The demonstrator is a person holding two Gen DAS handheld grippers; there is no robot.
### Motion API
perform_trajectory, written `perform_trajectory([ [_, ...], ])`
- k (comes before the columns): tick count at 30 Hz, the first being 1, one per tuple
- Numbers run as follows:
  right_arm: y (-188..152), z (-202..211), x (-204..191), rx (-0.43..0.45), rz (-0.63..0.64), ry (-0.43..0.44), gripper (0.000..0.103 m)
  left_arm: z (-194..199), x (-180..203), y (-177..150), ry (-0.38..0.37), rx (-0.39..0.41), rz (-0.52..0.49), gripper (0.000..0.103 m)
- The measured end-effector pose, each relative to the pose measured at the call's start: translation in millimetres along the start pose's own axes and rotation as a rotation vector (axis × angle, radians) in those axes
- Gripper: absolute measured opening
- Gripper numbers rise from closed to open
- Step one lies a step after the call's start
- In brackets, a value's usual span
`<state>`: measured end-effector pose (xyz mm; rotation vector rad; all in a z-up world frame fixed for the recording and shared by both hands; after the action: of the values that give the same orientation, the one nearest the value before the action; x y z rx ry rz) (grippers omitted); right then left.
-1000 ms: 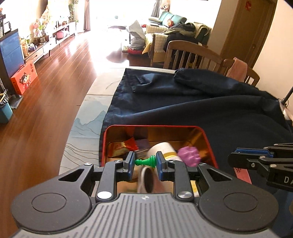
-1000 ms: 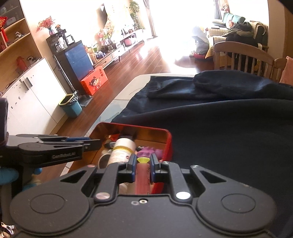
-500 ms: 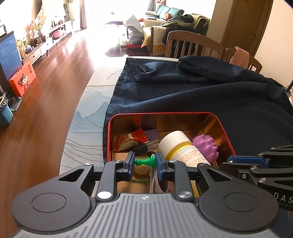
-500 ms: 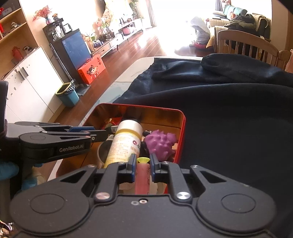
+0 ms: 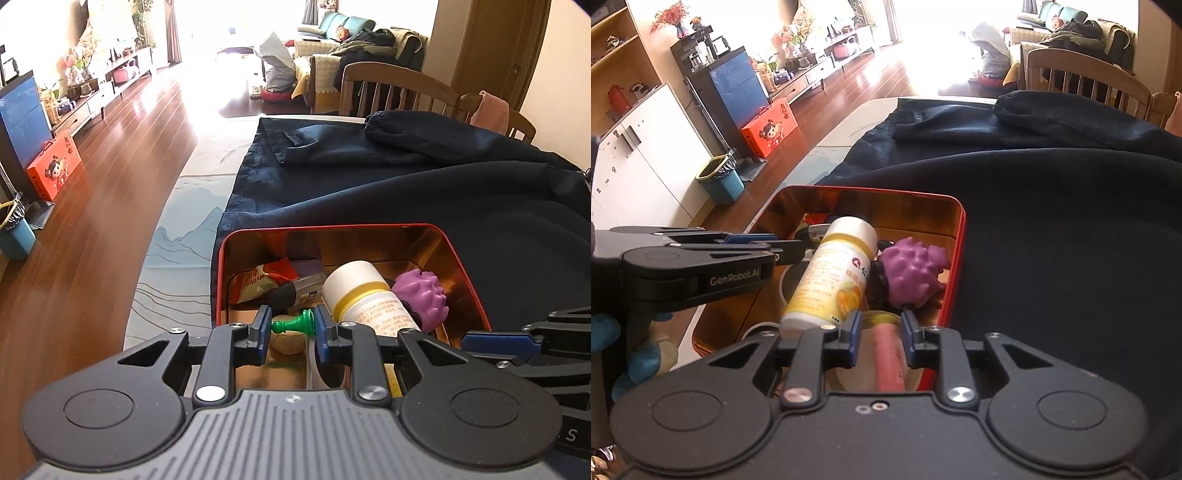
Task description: Organize rigid objects
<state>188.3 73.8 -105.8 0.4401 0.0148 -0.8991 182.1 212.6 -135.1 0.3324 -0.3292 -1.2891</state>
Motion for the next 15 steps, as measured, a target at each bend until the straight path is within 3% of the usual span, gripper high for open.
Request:
perform_trajectory([
  [6,-2.4,6.7,-2.5,0.009,0.007,0.006,0.032,2.5,0.1,-2.8,-0.011,-0.013,0.013,0.025],
  [11,-5.0,12.2,-4.3,0.021,0.014,0.013,0.042,7.2,1.2,-7.8,-0.029,-0.009,0.014,0.035],
  [13,-5.9,14.7,-4.2,0.025,0.014,0.021,0.045,12.1,1.4,-10.0,-0.024,0.004,0.018,0.059],
  [15,-7.2,18.9,-5.8,0.033,0.021,0.025,0.047,20.2,0.9,-11.7,-0.029,0.031,0.021,0.069],
])
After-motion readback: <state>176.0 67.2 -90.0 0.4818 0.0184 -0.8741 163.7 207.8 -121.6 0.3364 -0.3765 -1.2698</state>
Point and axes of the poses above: each gripper's, at about its wrist camera, not at the fingertips, and z roughly against the way its jaws point, x to its right, y to its top, the point moved 4 cm from there along -z, roughly the way its jaws point, and after that the axes turned 13 degrees about -x, right-handed, at the moved point
